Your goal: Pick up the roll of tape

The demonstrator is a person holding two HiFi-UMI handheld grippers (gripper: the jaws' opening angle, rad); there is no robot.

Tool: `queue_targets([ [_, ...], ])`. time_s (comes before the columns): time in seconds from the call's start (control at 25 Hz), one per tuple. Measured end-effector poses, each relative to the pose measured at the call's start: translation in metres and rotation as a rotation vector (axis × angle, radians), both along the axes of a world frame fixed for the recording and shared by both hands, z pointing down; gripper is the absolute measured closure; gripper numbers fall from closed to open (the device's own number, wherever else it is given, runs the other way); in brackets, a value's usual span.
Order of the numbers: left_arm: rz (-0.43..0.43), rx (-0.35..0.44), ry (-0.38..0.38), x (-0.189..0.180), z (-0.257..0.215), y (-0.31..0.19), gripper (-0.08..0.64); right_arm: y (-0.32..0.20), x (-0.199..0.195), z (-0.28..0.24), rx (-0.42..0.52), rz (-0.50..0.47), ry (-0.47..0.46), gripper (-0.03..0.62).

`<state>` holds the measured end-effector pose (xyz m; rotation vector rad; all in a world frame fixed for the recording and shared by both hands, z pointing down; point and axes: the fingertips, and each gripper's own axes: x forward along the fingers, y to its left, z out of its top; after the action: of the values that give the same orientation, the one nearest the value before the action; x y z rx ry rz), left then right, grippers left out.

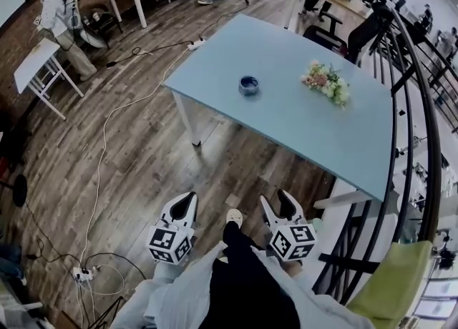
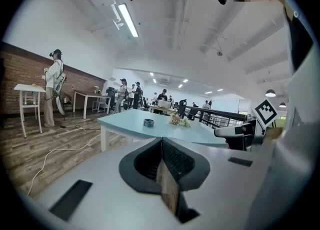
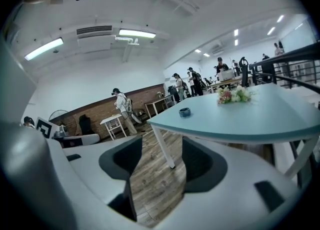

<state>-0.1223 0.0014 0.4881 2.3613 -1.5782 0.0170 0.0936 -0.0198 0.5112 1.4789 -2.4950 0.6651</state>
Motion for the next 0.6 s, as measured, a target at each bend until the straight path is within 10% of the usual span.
queue_targets([
  [0.6,-0.053,0.011,0.0,0.004,-0.007,-0.121,0.543,-0.133,0.006,-0.003,0.003,-0.031,-0.01,0.337],
])
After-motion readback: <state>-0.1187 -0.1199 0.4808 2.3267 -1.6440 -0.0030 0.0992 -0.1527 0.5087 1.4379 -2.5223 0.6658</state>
